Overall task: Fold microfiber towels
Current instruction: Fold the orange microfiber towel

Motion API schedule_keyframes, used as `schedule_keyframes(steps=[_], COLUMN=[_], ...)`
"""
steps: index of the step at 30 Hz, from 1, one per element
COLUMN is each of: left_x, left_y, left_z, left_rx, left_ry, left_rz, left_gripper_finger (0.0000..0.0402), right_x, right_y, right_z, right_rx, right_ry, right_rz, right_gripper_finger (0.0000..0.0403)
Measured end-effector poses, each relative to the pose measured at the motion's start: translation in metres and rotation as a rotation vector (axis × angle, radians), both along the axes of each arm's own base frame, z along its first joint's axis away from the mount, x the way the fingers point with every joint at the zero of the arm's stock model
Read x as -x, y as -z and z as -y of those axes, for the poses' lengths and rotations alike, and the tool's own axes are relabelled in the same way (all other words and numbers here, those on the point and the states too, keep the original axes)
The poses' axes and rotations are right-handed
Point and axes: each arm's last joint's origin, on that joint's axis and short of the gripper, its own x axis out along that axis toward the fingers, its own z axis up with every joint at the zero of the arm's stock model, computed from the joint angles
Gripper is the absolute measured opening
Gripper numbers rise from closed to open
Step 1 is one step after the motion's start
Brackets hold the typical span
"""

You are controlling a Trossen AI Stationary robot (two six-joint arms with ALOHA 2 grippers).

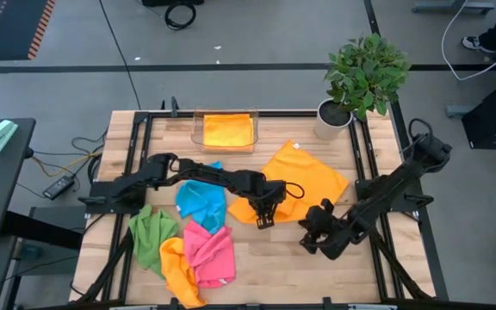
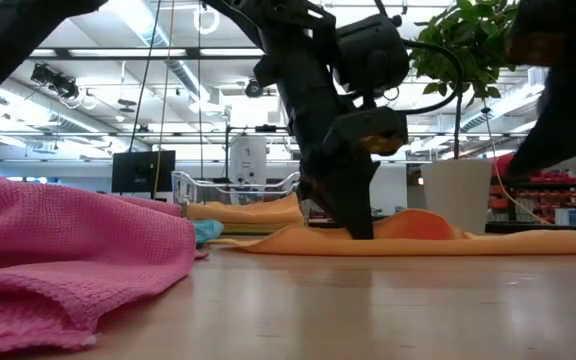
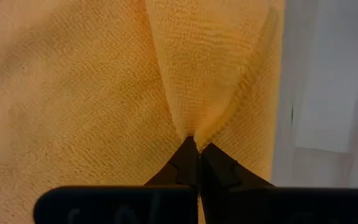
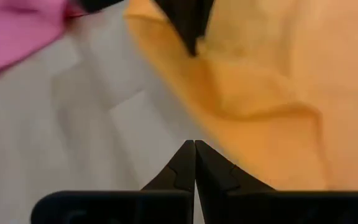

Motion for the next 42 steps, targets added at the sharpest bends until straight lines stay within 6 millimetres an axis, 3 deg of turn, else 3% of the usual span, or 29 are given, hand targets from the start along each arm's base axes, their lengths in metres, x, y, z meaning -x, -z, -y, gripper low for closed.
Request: schedule_keyframes(steps=[5,15,21,24,26,32,37,42], left_x=[-0.001,-0.002,-0.002,-0.002,-0.002,-0.002,0.000,0.014], left_y=[0.001,0.001,0.001,0.001,0.001,0.001,-0.010,-0.062], left_z=[0.000,-0.001,-0.001,-0.001,-0.001,-0.001,-0.001,0.007], left_rx=[-0.009,-0.032,-0.037,-0.039,-0.040,-0.043,-0.008,-0.026], left_ry=[0.019,0.069,0.079,0.078,0.080,0.093,0.111,0.268], left_rz=[0.008,0.023,0.030,0.033,0.034,0.035,0.049,0.137], left_gripper_finger=[0.0010,0.0012,0.0008,0.0007,0.0016,0.0052,0.0088,0.0136], right_x=[-0.023,-0.043,-0.049,-0.049,-0.048,-0.046,-0.044,-0.026], right_y=[0.010,0.025,0.034,0.036,0.036,0.029,0.003,-0.034], right_z=[0.016,0.037,0.037,0.039,0.040,0.041,0.033,0.018], right_rx=[0.013,0.044,0.050,0.048,0.057,0.054,-0.134,-0.326], right_ry=[0.055,0.057,0.023,0.049,0.082,0.087,-0.006,-0.072], right_rz=[-0.001,-0.061,-0.077,-0.089,-0.078,-0.073,-0.202,-0.359], right_gripper_finger=[0.0058,0.0229,0.0262,0.0242,0.0206,0.0027,0.0007,0.0005])
